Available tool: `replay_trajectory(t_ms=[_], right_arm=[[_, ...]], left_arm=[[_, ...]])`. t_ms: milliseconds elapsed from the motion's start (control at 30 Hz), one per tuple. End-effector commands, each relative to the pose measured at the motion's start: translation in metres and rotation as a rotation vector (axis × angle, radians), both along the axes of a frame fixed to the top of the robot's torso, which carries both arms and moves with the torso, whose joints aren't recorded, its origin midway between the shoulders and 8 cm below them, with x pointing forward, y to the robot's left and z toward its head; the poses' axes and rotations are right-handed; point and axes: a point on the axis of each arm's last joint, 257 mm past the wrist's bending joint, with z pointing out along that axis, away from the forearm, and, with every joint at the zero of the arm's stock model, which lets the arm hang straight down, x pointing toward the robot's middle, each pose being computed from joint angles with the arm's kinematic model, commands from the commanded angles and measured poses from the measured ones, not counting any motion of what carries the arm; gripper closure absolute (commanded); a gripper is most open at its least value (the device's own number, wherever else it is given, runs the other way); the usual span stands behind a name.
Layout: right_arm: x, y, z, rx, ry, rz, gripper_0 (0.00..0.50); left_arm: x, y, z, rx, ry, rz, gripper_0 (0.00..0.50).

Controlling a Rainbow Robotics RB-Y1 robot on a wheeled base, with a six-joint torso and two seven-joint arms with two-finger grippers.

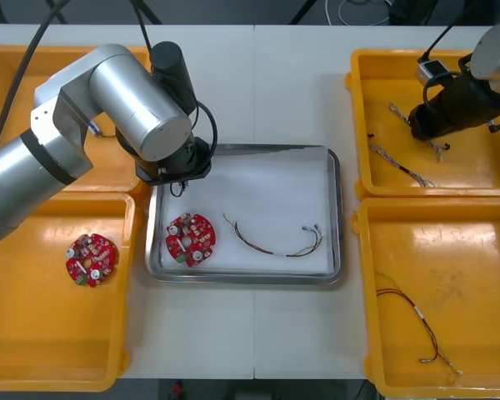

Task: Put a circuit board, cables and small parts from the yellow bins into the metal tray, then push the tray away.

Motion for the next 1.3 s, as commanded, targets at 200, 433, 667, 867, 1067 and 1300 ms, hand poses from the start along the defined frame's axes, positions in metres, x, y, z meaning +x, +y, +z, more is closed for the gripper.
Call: replay_trajectory(t_ms=[200,433,667,867,1067,1300], right_arm=[[0.004,0.002,-0.006,-0.014,-0.028,0.022,0.459],[0.004,-0.004,-0.003,-0.023,-0.033,0.018,0.5],[-0.003,-0.009,0.024,-0.075,-0.019,0.047,0.5],[-0.021,-0.011,0.053,-0.122,0.026,0.076,0.5],[-0.038,-0.008,0.085,-0.121,0.034,0.093,0.5],[-0.066,0.007,0.114,-0.185,0.014,0.158,0.5]], left_arm=[[0.009,-0.022,0.011,0.037,-0.049,-0.097,0.496],[0.008,-0.022,0.01,0.033,-0.046,-0.091,0.0],[0.008,-0.024,0.012,0.024,-0.049,-0.087,0.0],[0.006,-0.028,0.024,0.001,-0.057,-0.077,0.0],[-0.007,-0.027,0.051,-0.014,-0.045,-0.069,0.0],[-0.024,-0.012,0.095,-0.047,-0.037,-0.06,0.0]])
